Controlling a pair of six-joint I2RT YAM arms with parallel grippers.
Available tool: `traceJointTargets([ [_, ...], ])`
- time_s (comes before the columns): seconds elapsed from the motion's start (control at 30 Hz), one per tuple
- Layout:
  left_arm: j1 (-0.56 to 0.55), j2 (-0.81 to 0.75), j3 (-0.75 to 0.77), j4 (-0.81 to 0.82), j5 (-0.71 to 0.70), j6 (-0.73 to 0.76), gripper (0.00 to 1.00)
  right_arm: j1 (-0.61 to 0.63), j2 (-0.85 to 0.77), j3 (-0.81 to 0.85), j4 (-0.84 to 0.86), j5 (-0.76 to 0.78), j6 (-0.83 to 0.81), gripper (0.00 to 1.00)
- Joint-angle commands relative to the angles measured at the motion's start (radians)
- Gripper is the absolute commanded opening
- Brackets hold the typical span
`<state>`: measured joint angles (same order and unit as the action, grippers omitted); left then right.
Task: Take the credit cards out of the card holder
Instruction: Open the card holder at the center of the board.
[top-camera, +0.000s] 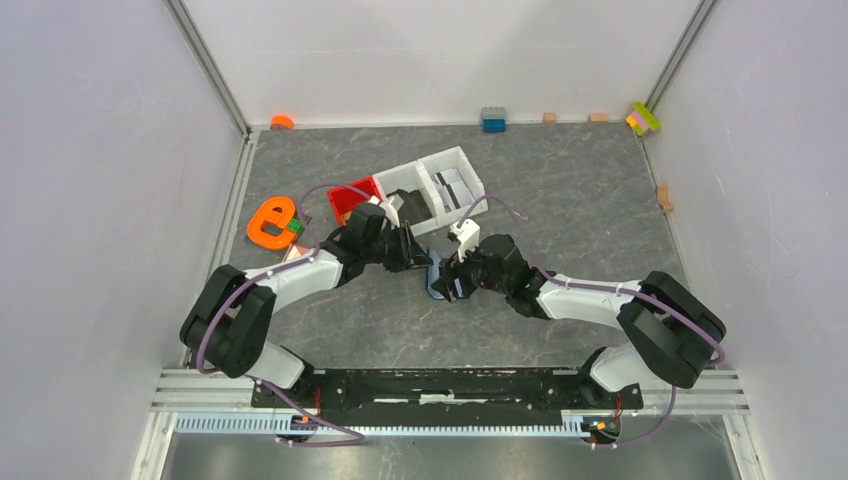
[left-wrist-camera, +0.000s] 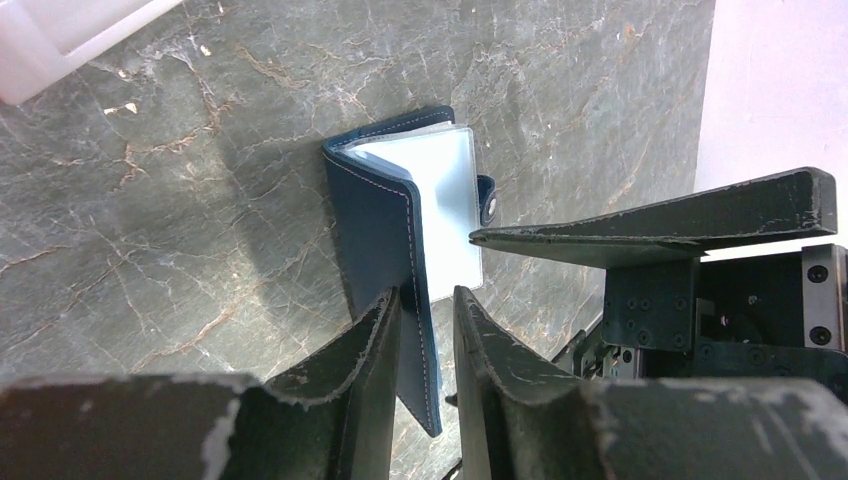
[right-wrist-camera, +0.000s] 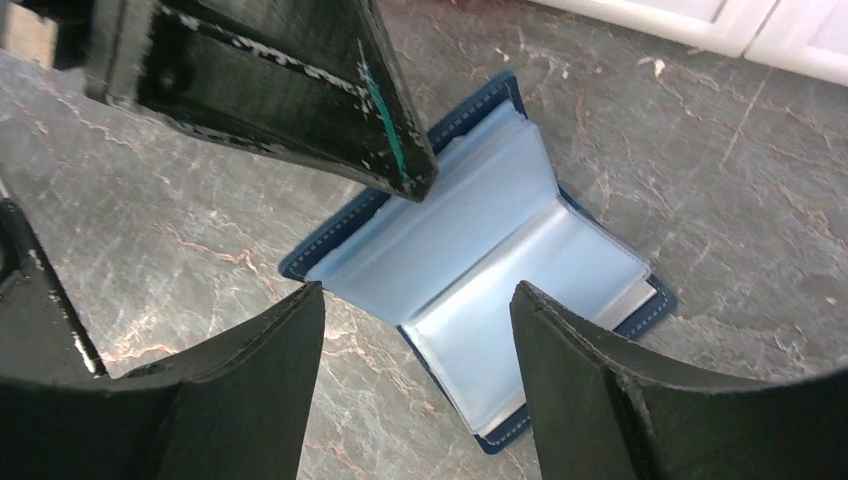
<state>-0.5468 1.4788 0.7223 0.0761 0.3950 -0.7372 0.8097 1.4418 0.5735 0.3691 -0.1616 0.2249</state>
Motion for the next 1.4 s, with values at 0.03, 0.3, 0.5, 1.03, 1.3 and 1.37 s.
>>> traceJointTargets([
  [0.03, -0.003, 0.007, 0.009, 0.010, 0.008, 0.026, 0.32, 0.004, 0.018, 0.010, 0.094, -0.055, 0.006, 0.73],
  [0.3, -0.004, 0.007, 0.009, 0.007, 0.008, 0.025, 0.32, 0.004, 0.081, 0.076, -0.029, 0.051, -0.003, 0.65],
  [0.5, -0.004, 0.011, 0.017, -0.013, -0.008, 0.032, 0.32, 0.004, 0.054, 0.059, -0.010, 0.055, 0.000, 0.54],
  [1.03, -0.004, 0.046, 0.031, -0.022, -0.001, 0.035, 0.28, 0.000, 0.040, 0.063, -0.040, 0.093, 0.002, 0.63],
  [1.3, -0.005, 0.071, 0.035, -0.003, 0.011, 0.029, 0.19, -0.008, 0.090, 0.096, -0.083, 0.081, 0.009, 0.59],
  [1.37, -0.004, 0.083, 0.037, 0.005, 0.021, 0.030, 0.16, -0.011, 0.098, 0.101, -0.090, 0.081, 0.010, 0.59],
])
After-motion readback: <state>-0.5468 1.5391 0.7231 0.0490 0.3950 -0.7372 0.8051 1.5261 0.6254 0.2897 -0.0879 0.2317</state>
